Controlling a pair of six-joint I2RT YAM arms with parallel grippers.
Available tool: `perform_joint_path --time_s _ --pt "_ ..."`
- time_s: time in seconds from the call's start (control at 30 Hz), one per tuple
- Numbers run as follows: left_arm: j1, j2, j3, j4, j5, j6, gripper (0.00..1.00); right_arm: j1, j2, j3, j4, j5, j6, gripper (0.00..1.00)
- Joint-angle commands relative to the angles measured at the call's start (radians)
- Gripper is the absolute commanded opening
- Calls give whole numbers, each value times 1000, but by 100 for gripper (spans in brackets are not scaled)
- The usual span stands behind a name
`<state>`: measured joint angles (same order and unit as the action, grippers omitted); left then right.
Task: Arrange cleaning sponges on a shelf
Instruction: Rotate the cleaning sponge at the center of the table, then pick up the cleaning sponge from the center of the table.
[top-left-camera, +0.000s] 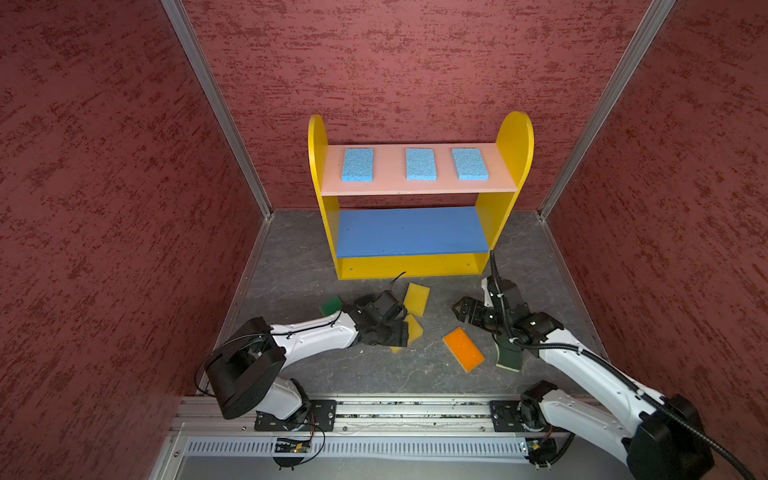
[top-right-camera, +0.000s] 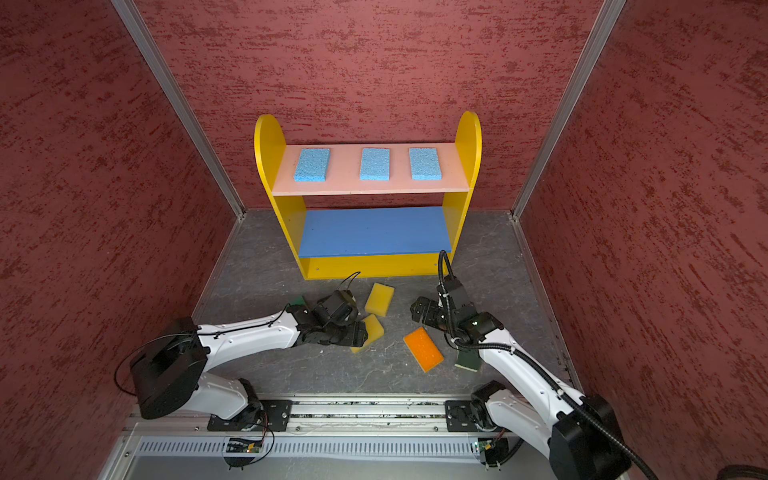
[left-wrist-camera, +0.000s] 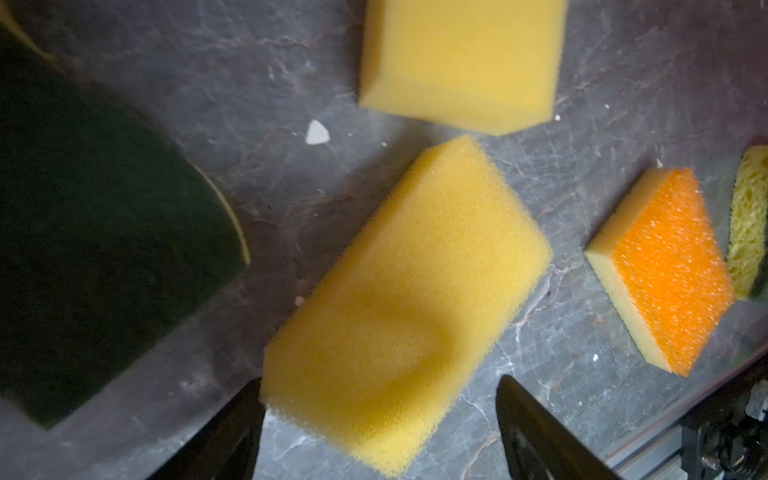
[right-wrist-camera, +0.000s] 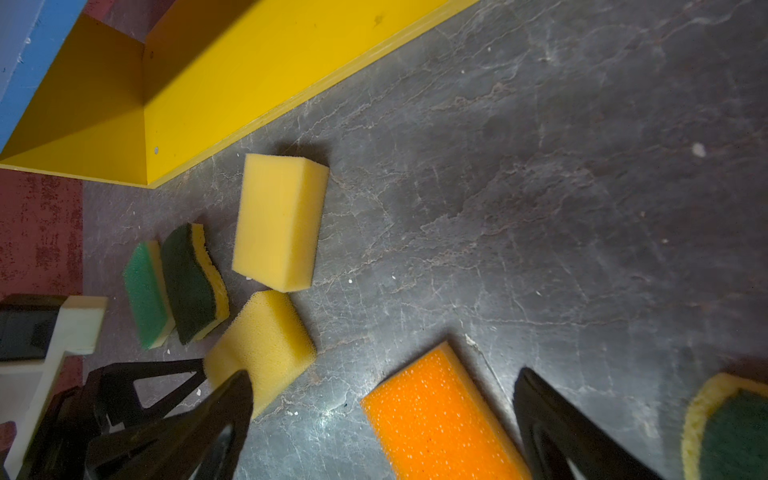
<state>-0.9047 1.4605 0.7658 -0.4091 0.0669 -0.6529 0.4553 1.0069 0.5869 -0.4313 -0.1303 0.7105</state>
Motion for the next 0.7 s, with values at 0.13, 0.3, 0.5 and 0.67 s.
perform_joint_path --time_s 0.13,0.3,0.5,0.67 --pt "-61 34 73 -2 109 61 86 -9 -19 -18 34 -14 16 99" --pt "-95 72 140 -77 145 161 86 -10 -30 -4 24 -2 -6 99" --pt "-96 70 171 -196 15 224 86 -12 -41 13 -7 22 -20 99" --pt "-93 54 177 -218 -44 263 87 -15 -43 16 -15 34 -19 99"
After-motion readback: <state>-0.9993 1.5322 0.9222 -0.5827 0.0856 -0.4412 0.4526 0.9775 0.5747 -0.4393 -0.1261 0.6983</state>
